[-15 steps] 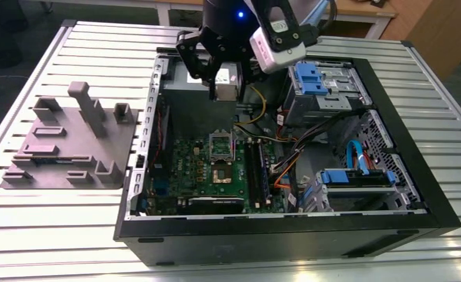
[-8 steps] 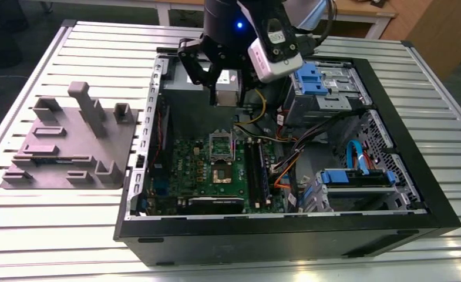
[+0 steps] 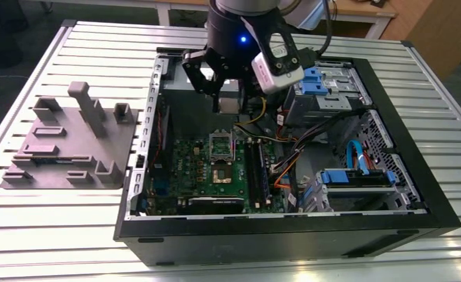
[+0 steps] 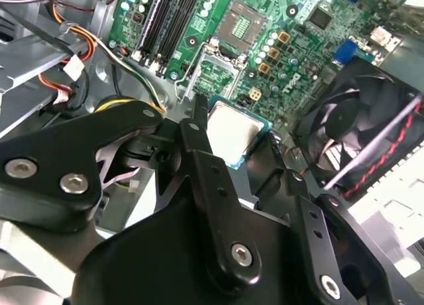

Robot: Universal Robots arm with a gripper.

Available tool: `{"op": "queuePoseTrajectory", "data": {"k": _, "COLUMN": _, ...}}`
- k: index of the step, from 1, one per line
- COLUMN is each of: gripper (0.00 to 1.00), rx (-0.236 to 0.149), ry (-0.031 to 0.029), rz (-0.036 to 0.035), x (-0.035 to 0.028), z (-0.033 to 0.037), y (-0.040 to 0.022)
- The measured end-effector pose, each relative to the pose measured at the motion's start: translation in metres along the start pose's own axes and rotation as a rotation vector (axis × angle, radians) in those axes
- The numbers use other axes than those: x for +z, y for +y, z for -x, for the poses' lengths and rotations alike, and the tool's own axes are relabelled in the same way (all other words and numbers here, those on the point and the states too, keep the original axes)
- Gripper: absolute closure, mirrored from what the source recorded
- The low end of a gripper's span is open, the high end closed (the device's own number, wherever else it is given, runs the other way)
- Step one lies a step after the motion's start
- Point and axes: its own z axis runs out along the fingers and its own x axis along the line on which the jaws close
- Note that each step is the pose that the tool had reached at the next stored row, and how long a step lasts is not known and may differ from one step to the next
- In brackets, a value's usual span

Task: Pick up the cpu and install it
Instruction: 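Place the cpu into insertion slot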

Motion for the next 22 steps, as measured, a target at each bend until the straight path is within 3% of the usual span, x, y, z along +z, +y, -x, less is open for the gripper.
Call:
{"op": "queuePoseTrajectory", "data": {"k": 9, "gripper": 0.53, "rx": -0.064, "ry": 0.0039, "rz": -0.0006, "x": 0.0164, "z": 0.0011, "y": -0.0013}}
{"op": "queuePoseTrajectory", "data": {"k": 11, "gripper": 0.53, "rx": -0.064, "ry": 0.0044, "rz": -0.0007, "x": 0.0199, "z": 0.0012, "y": -0.0020}}
{"op": "queuePoseTrajectory", "data": {"k": 16, "gripper": 0.53, "rx": -0.063, "ry": 0.0043, "rz": -0.0014, "x": 0.0211, "z": 0.0011, "y": -0.0022}}
{"op": "queuePoseTrajectory", "data": {"k": 22, "gripper": 0.53, "rx": -0.033, "ry": 0.0029, "rz": -0.0011, "x": 0.0318, "z": 0.0011, "y": -0.0062}}
